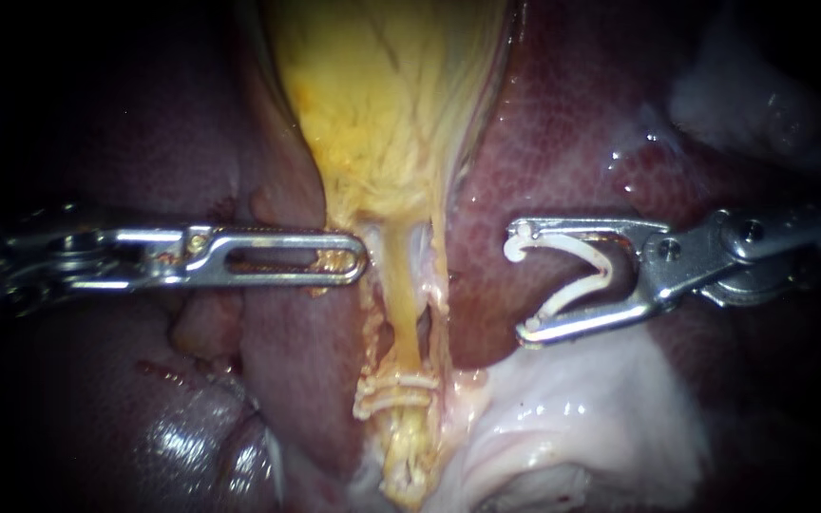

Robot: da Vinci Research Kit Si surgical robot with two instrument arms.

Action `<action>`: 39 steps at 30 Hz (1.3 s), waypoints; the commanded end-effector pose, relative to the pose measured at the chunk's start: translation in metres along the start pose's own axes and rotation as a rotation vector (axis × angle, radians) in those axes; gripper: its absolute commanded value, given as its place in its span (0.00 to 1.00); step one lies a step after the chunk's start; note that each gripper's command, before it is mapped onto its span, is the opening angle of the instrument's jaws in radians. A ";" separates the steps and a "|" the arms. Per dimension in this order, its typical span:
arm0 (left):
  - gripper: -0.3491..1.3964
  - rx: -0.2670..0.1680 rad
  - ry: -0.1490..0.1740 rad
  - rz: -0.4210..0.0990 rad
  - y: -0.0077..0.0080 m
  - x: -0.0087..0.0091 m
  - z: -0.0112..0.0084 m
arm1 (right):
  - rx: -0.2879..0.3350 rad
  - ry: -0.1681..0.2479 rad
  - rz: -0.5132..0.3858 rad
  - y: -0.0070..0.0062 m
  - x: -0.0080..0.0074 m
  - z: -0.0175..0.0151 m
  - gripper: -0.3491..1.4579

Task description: Clipping third clip left tube

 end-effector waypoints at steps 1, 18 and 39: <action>0.00 0.000 0.000 0.000 0.0000 0.0000 0.0000 | 0.000 0.000 0.000 0.0000 0.0000 0.0000 0.52; 0.00 0.002 -0.032 -0.011 -0.0014 -0.0046 -0.0059 | -0.001 0.000 -0.001 0.0000 -0.0001 0.0002 0.52; 0.00 -0.006 -0.050 -0.007 -0.0023 -0.0047 -0.0073 | 0.029 -0.036 0.085 -0.0007 -0.0059 0.0068 0.52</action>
